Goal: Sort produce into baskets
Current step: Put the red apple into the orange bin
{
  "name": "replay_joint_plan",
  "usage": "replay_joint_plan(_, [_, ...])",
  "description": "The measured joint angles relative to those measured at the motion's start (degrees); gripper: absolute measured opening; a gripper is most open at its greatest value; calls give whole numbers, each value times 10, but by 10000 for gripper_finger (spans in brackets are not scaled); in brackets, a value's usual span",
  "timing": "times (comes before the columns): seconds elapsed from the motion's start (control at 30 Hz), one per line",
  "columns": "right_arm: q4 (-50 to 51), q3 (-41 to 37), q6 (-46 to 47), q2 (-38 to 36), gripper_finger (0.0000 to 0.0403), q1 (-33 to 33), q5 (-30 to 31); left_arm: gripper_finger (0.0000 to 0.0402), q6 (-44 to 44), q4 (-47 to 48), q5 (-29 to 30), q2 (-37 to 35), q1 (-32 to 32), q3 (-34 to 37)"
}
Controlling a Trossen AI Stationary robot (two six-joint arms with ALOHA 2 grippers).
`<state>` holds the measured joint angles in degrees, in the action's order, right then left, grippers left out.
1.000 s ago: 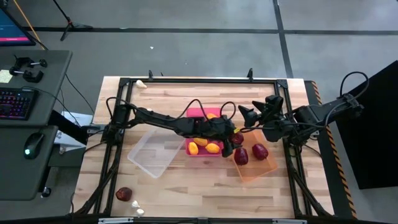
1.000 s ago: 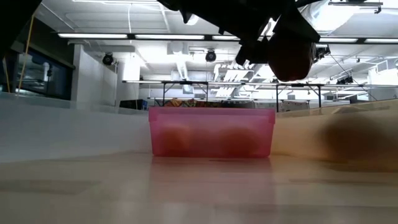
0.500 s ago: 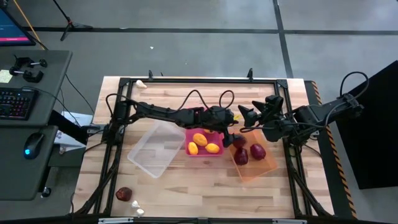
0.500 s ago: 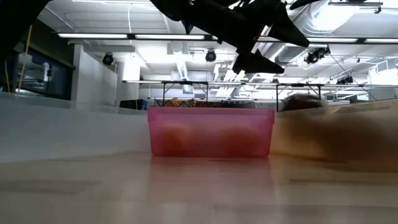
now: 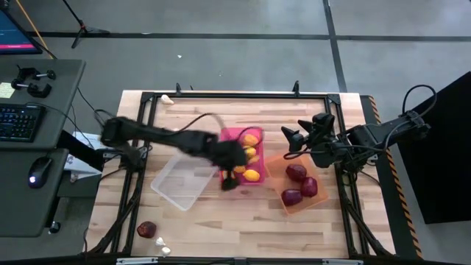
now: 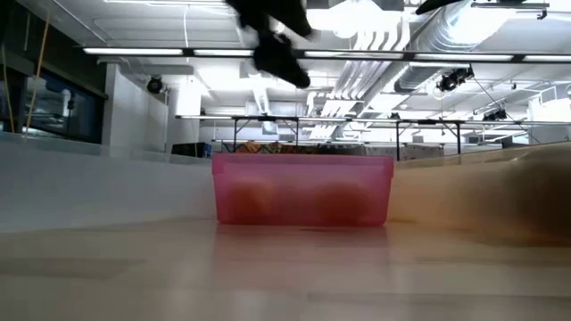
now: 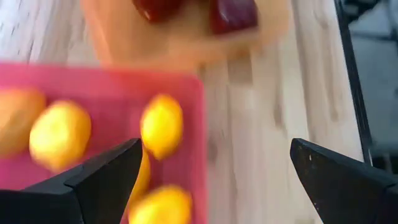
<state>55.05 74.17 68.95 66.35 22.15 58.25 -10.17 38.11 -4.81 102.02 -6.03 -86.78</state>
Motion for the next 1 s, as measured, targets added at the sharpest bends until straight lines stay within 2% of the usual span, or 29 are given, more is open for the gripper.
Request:
replay_joint_plan(0.13, [0, 0, -11, 0, 381, 0, -16, 397, -60, 16, 97, -115, -76, 109])
replay_joint_plan(0.23, [0, 0, -29, 0, 381, 0, -32, 397, -176, 41, 152, -203, -139, 191])
replay_joint_plan(0.4, [0, 0, -63, 0, 381, 0, -40, 397, -403, 124, 120, -305, -260, 265])
replay_joint_plan(0.47, [0, 0, -76, 0, 381, 0, -40, 397, -480, 183, 101, -307, -314, 267])
replay_joint_plan(0.53, [0, 0, -86, 0, 381, 0, -40, 397, -534, 224, 51, -292, -360, 267])
replay_joint_plan(0.67, [0, 0, -90, 0, 381, 0, -40, 397, -569, 224, -37, -240, -434, 267])
replay_joint_plan(0.83, [3, 0, -90, 0, 381, 0, -40, 397, -593, 221, -15, -190, -536, 267])
replay_joint_plan(1.0, [9, 0, -90, 0, 381, 0, -40, 397, -630, 216, 12, -159, -602, 267])
